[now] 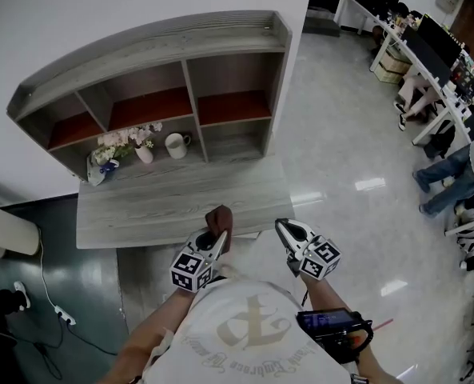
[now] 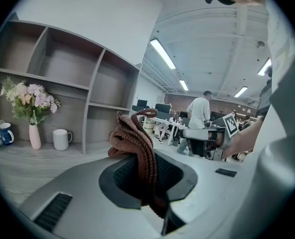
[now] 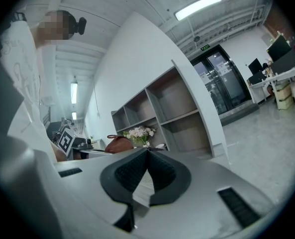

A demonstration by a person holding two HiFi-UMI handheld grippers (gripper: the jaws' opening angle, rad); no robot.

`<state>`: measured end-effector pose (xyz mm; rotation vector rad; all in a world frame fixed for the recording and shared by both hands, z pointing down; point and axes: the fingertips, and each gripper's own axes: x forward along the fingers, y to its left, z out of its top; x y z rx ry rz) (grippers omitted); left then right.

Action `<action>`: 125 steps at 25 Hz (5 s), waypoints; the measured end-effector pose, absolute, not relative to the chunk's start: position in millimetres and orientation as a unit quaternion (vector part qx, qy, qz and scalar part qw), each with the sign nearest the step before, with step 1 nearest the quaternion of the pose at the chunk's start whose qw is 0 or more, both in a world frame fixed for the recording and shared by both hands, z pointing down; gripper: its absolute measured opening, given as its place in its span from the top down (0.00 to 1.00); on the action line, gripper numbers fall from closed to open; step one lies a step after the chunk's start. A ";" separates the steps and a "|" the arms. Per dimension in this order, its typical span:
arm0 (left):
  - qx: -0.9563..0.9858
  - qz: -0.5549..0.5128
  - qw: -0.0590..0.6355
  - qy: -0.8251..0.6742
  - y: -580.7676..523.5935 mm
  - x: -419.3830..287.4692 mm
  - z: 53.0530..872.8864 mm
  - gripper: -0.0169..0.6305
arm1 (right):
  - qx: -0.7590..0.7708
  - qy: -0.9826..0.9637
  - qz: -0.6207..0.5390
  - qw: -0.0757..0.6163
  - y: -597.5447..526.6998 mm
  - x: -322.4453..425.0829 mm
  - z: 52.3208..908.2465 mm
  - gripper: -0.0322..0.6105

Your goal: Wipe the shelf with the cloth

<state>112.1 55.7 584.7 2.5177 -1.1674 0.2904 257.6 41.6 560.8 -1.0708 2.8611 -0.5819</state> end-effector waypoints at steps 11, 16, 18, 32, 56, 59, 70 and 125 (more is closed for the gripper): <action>0.885 0.100 0.176 -0.419 9.8 81.9 584.7 0.87 | -0.346 0.919 -0.187 0.015 -7.3 232.8 560.2 0.94; 0.882 0.097 0.172 -0.428 -11.8 67.1 582.5 0.87 | -0.345 0.920 -0.184 0.016 -29.1 223.9 557.4 0.94; 0.882 0.097 0.171 -0.428 -18.7 64.4 581.8 0.87 | -0.346 0.921 -0.181 0.016 -37.4 222.0 555.8 0.94; 0.884 0.100 0.168 -0.424 -48.5 68.6 579.3 0.87 | -0.337 0.925 -0.176 0.017 -78.8 212.3 550.9 0.94; 0.866 0.123 0.129 -0.467 -193.8 108.6 524.5 0.87 | -0.310 0.933 -0.181 0.029 -177.9 239.6 549.8 0.94; 0.871 0.122 0.140 -0.454 -213.2 129.4 517.7 0.87 | -0.308 0.933 -0.184 0.030 -186.4 246.6 551.3 0.94; 0.875 0.144 0.194 -0.419 -294.5 192.9 508.2 0.87 | -0.292 0.936 -0.195 0.036 -205.0 263.9 560.9 0.94; 0.648 0.203 0.253 -0.689 -340.1 71.1 534.3 0.87 | -0.222 0.950 -0.219 0.024 -212.8 254.1 587.8 0.94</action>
